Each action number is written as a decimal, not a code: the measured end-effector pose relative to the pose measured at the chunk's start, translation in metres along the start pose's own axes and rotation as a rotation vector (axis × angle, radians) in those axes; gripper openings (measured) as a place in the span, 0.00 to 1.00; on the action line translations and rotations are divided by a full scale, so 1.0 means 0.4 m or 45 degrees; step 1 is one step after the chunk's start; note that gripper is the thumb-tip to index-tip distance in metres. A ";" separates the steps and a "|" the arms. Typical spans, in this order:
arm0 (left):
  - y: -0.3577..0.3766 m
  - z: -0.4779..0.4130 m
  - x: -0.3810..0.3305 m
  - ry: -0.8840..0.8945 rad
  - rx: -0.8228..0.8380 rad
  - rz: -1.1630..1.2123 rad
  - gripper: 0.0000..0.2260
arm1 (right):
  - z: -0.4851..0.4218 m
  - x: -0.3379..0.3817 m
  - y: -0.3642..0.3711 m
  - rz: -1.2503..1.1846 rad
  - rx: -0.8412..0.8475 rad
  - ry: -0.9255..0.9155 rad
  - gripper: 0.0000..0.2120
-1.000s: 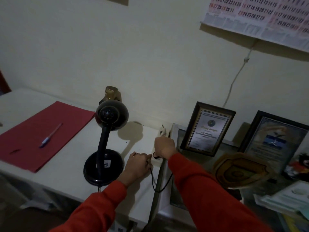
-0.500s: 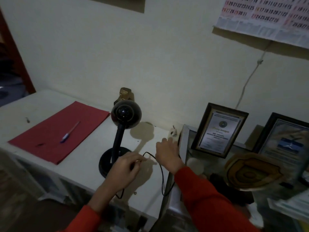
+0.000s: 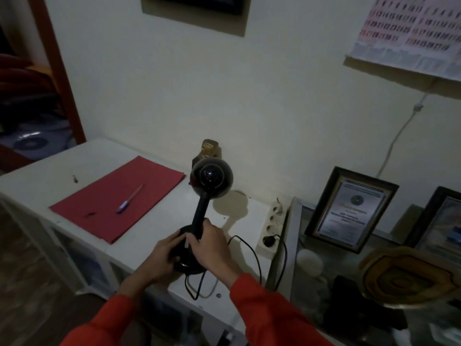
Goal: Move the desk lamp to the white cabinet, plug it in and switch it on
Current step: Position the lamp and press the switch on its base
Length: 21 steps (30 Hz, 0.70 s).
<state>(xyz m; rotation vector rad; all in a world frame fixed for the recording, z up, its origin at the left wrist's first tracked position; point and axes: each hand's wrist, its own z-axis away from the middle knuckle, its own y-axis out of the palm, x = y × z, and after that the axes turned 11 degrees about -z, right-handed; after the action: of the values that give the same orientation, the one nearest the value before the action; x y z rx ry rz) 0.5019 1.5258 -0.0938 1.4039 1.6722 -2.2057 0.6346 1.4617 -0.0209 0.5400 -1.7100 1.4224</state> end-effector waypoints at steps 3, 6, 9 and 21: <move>0.003 -0.017 0.022 -0.041 0.048 -0.151 0.31 | -0.017 -0.006 -0.007 0.085 0.008 -0.015 0.15; 0.022 -0.026 0.004 -0.099 -0.032 -0.275 0.30 | -0.048 -0.018 -0.037 0.168 0.009 0.027 0.16; 0.057 -0.043 -0.026 -0.087 -0.105 -0.306 0.36 | -0.085 -0.034 -0.083 0.230 0.020 0.103 0.17; 0.144 -0.155 -0.102 -0.018 -0.309 -0.412 0.24 | -0.200 -0.053 -0.190 0.199 -0.056 0.270 0.19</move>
<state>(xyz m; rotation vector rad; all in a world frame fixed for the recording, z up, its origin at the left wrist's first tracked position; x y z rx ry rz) 0.5942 1.5315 -0.1107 1.1240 2.2074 -2.0515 0.7298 1.5135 0.0085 0.2257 -1.6363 1.4905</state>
